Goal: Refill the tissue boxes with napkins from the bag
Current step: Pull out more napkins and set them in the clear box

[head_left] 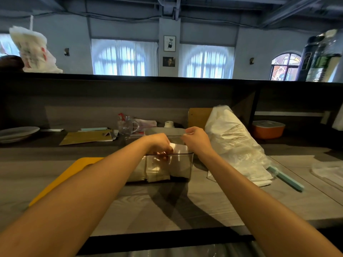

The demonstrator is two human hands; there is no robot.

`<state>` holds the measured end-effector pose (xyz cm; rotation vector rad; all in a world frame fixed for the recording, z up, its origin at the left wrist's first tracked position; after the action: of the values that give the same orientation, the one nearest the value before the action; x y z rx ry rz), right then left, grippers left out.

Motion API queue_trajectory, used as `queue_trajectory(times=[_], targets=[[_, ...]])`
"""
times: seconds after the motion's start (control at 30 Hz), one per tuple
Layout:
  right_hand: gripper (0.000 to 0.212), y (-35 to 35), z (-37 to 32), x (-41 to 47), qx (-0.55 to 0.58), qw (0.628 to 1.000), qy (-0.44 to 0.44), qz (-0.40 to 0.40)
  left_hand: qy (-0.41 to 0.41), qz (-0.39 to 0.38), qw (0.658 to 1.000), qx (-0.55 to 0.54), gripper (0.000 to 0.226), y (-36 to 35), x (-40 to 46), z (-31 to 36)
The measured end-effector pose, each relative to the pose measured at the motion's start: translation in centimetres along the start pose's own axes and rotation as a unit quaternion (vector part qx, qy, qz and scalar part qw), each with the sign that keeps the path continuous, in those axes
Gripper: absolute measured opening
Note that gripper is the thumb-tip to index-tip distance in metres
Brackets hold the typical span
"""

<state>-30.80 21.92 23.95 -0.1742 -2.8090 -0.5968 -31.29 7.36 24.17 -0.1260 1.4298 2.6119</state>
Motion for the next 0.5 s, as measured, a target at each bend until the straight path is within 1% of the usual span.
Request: queue_trajectory(times=[0.07, 0.2, 0.23, 0.33, 0.4, 0.43, 0.47, 0.5], targets=[[0.040, 0.1, -0.1, 0.1, -0.005, 1.000, -0.001, -0.003, -0.020, 0.026, 0.999, 0.022, 0.018, 0.0, 0.2, 0.0], [0.040, 0.0, -0.7, -0.1, -0.044, 0.999, 0.009, -0.009, 0.004, -0.005, 0.999, 0.033, 0.022, -0.3, 0.1, -0.3], [0.040, -0.1, -0.8, -0.2, -0.054, 0.998, 0.014, -0.010, 0.006, 0.005, 1.000, 0.022, 0.023, -0.2, 0.0, -0.3], [0.037, -0.2, -1.8, -0.4, -0.082, 0.995, 0.052, 0.002, 0.008, 0.064, 0.994, -0.084, 0.022, 0.9, -0.1, -0.3], [0.030, -0.6, -3.0, -0.3, -0.067, 0.995, 0.073, -0.009, 0.039, 0.083, 0.984, -0.153, 0.029, 1.4, -0.7, -0.7], [0.027, -0.9, -3.5, -0.2, -0.041, 0.997, 0.059, -0.028, 0.067, 0.066, 0.977, -0.190, 0.036, 1.4, -1.1, -0.9], [0.026, -1.3, -4.0, 0.0, 0.001, 0.998, 0.015, -0.055, 0.099, 0.035, 0.967, -0.231, 0.045, 1.4, -1.5, -1.1], [0.027, -1.9, -4.2, 0.2, 0.051, 0.993, -0.051, -0.091, 0.125, 0.006, 0.954, -0.272, 0.054, 1.3, -1.8, -1.4]])
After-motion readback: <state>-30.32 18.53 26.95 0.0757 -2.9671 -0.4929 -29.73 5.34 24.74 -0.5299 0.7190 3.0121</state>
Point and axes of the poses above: each hand's wrist, its own x-axis towards the middle knuckle, its own y-axis out of the back of the hand, z = x × y, the point moved 3 cm from there along x, towards the middle knuckle, and after that the axes turned 4 degrees about x, right-handed, at the moved point
